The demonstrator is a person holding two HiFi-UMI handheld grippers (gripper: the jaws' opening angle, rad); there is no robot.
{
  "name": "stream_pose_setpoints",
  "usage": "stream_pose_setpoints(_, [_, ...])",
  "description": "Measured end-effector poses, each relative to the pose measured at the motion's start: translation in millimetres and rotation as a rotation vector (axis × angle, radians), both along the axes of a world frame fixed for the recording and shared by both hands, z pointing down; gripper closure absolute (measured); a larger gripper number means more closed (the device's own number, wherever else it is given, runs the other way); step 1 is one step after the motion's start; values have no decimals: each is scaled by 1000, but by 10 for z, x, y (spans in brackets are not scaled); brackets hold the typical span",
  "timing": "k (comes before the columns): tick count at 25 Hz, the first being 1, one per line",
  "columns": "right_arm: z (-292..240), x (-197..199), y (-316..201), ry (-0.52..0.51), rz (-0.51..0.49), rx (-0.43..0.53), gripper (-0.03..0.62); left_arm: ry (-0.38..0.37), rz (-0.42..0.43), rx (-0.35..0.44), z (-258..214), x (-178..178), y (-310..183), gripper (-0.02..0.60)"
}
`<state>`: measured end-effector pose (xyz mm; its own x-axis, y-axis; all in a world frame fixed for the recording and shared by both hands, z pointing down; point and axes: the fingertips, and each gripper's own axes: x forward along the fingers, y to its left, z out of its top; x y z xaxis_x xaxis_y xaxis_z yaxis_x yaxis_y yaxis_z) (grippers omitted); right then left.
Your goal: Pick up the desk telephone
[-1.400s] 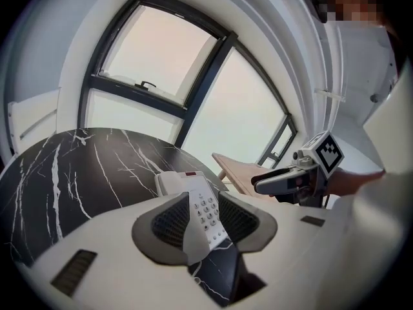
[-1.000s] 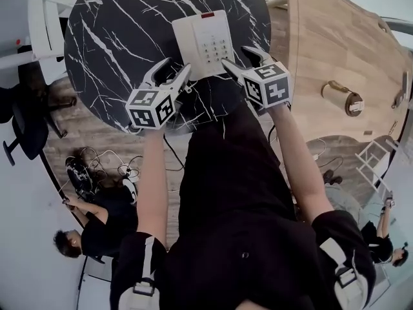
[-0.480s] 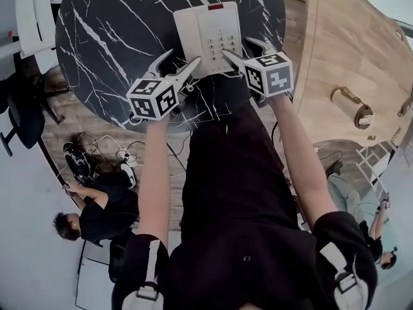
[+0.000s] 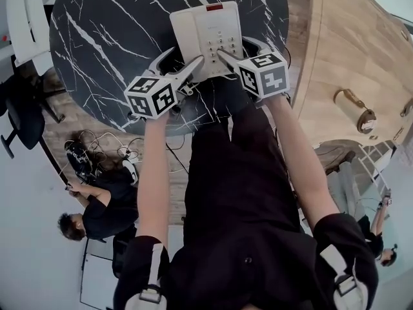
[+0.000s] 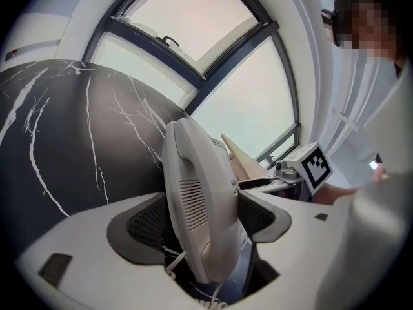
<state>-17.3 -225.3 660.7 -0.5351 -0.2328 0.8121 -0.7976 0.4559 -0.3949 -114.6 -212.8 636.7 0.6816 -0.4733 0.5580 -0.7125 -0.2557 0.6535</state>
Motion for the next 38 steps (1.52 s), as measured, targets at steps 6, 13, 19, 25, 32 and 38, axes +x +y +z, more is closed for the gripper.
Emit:
stream_pose_setpoints(6, [27, -4, -3, -20, 2, -22, 293, 32, 26, -8, 22, 23, -2, 227])
stream_pose_setpoints(13, [50, -4, -13, -65, 24, -47, 289, 66, 34, -20, 36, 55, -8, 227])
stream_pose_setpoints(19, [56, 8, -17, -69, 31, -44, 283, 77, 28, -17, 38, 50, -7, 227])
stream_pose_setpoints(25, [50, 17, -17, -63, 39, -47, 283, 76, 23, -15, 30, 49, -6, 229])
stream_pose_setpoints(32, [38, 24, -5, -46, 58, -54, 286, 66, -6, -22, 8, 40, 4, 254])
stream_pose_setpoints(38, [-35, 42, 154, -35, 77, -47, 289, 74, -4, -51, -51, 51, 161, 265])
